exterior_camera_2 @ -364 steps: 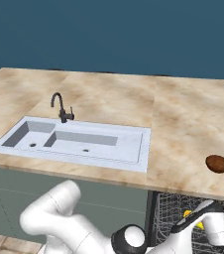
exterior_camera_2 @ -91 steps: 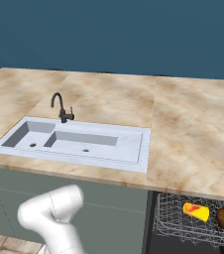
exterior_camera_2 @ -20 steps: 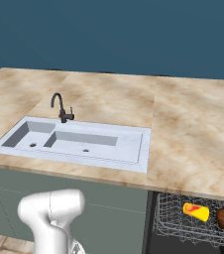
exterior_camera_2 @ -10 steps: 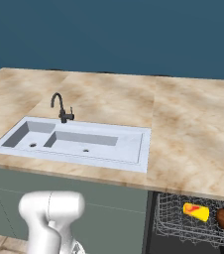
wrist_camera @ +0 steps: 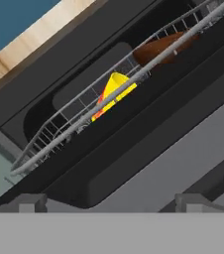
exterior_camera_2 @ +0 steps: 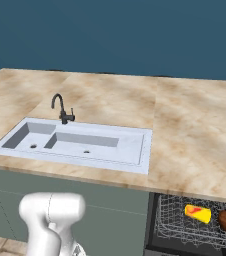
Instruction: Pick up the cup and bowl from the counter, place them in the dishwasher, and close the dishwasher door.
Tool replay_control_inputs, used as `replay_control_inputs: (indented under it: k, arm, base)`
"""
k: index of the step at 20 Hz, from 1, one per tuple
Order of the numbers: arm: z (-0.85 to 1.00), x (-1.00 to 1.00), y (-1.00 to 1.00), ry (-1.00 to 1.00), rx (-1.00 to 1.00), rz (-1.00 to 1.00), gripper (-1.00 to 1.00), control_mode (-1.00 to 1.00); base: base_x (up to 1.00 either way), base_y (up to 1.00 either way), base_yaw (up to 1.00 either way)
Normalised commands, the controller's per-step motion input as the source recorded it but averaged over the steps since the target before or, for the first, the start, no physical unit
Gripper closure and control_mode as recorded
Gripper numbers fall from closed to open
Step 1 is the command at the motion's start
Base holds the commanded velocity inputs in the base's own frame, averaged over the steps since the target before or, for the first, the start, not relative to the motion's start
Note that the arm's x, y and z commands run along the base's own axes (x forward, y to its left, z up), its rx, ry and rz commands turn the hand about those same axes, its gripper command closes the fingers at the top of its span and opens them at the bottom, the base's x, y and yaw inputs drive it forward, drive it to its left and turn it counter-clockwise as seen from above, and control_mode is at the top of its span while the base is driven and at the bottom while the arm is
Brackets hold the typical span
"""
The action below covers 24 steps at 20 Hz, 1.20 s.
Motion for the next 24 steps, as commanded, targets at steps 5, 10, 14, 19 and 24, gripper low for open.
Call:
replay_control_inputs:
  k: [5, 10, 14, 19, 24]
  arm:
    - [-0.27, 0.98, -0.17, 0.0, -0.02, -0.12, -1.0, -1.0]
    - [-0.29, 0.97, -0.15, 0.0, -0.02, -0.13, -1.0, -1.0]
    - [-0.31, 0.99, -0.14, 0.0, -0.04, -0.13, -1.0, -1.0]
    - [-0.36, 0.99, -0.15, 0.0, -0.05, -0.13, -1.0, -1.0]
    - [-0.4, 0.9, -0.13, 0.0, -0.05, -0.12, -1.0, -1.0]
  base:
    - [0.0, 0.0, 0.0]
    - [0.0, 0.0, 0.0]
    - [0.0, 0.0, 0.0]
    - [0.0, 0.0, 0.0]
    - [0.0, 0.0, 0.0]
